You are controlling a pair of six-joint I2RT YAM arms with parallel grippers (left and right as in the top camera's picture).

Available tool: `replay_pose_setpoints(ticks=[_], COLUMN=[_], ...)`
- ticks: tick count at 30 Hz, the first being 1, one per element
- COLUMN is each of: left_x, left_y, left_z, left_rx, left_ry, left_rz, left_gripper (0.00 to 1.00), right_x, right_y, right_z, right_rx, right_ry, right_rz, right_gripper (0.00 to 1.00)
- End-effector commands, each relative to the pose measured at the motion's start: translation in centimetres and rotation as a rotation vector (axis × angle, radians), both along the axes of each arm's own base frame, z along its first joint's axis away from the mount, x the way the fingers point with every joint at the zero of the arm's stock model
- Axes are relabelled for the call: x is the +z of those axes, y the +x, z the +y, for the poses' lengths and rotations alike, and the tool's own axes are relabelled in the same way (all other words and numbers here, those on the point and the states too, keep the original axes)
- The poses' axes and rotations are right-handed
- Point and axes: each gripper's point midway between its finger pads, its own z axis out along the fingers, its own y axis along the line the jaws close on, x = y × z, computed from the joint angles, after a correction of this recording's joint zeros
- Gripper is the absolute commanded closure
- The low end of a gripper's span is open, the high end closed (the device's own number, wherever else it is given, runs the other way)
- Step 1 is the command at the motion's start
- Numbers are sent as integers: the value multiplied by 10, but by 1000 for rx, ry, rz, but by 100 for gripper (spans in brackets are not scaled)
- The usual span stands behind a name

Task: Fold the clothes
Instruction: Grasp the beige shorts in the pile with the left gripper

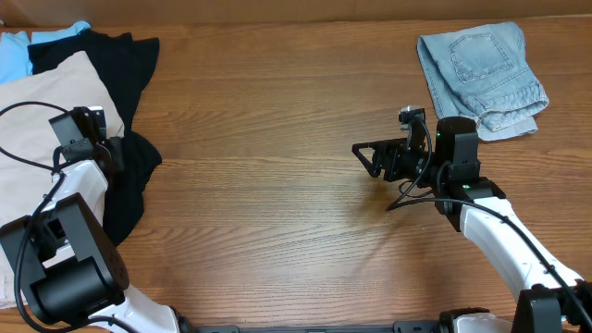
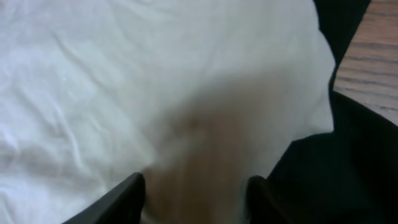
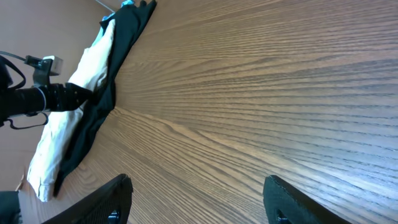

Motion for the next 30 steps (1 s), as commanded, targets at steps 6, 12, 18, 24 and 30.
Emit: replay_pose_setpoints(ticks=[6,12,18,24,30], left_x=[-1,-5,-9,-8,-5], left_y=[-4,2,-5,-6,-1], left_z=[6,-10,-8,-5,-6], left_rx=[12,-47,-30,-19,-22], left_ry=[8,-60,-53,-40,-39], left_rz=[30,12,48,48,28], left_gripper=[56,45,51,82,96], right_x=[8,7,7,7,7], right_y=[7,8,8,8,8], right_z=[0,-2,-2,-2,-2], right_rx=[-8,-20,-20,-20,-20], right_ry=[-8,-17,-17,-17,-17], right_rz=[-26,-28,-26,-28,-27], right_gripper=[29,28,28,28,28])
